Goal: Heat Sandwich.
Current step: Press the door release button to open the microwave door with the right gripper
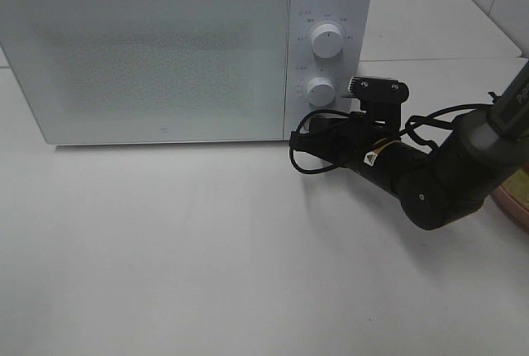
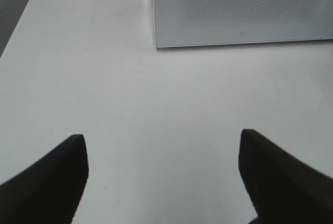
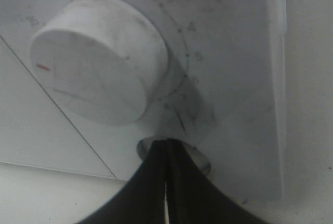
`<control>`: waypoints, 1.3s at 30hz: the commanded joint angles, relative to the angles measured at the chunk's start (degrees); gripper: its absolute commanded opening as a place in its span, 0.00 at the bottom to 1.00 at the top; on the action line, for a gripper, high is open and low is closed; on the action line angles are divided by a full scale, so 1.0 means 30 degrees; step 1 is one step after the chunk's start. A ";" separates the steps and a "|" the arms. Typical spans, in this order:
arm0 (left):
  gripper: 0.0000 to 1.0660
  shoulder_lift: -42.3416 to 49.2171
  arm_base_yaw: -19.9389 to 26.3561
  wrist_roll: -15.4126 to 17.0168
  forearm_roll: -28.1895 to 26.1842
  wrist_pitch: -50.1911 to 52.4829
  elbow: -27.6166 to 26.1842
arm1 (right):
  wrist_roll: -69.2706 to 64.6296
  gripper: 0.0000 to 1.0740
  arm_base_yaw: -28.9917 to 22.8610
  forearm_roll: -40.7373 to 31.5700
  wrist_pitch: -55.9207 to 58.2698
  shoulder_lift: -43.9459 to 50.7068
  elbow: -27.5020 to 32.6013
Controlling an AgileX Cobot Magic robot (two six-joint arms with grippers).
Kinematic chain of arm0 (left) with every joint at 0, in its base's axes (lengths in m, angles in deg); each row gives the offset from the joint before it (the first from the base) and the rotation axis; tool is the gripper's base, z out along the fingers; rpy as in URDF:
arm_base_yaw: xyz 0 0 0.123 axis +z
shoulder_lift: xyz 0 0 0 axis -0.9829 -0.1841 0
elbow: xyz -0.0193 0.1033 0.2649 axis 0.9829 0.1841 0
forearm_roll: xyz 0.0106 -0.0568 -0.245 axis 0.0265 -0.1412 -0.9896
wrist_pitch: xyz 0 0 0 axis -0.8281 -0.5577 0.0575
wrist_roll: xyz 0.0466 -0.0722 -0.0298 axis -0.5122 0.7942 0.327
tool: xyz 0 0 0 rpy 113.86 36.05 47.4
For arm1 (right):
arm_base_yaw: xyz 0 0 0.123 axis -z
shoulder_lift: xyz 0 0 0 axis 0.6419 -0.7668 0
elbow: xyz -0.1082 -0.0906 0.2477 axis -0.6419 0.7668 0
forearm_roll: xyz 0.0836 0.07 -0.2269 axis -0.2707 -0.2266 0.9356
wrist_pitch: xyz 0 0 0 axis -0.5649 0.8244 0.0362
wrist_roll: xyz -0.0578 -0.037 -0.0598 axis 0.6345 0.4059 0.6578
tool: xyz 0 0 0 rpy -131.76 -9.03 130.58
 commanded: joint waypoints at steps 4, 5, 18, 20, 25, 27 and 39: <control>0.71 0.0076 -0.0057 0.0095 -0.0057 0.0038 0.0019 | -0.0095 0.00 0.0229 -0.1776 -0.0726 0.0115 -0.1795; 0.71 0.0076 -0.0057 0.0095 -0.0057 0.0038 0.0019 | -0.0095 0.00 0.0229 -0.1853 -0.0726 0.0057 -0.1872; 0.71 0.0076 -0.0057 0.0115 -0.0057 0.0038 0.0019 | -0.0095 0.00 0.0229 -0.4240 -0.1566 -0.0095 -0.2196; 0.71 0.0076 -0.0057 0.0115 -0.0057 0.0038 0.0019 | -0.0095 0.00 0.0267 -0.4278 -0.1719 -0.0095 -0.2196; 0.71 0.0076 -0.0057 0.0115 -0.0057 0.0038 0.0019 | -0.0095 0.00 0.0267 -0.4908 -0.2597 -0.0095 -0.2196; 0.71 0.0076 -0.0057 0.0115 -0.0057 0.0038 0.0019 | -0.0095 0.00 0.0267 -0.5577 -0.2636 -0.0095 -0.2196; 0.71 0.0076 -0.0057 0.0115 -0.0057 0.0038 0.0019 | -0.0095 0.00 0.0707 -0.5309 -0.3476 -0.0095 -0.2196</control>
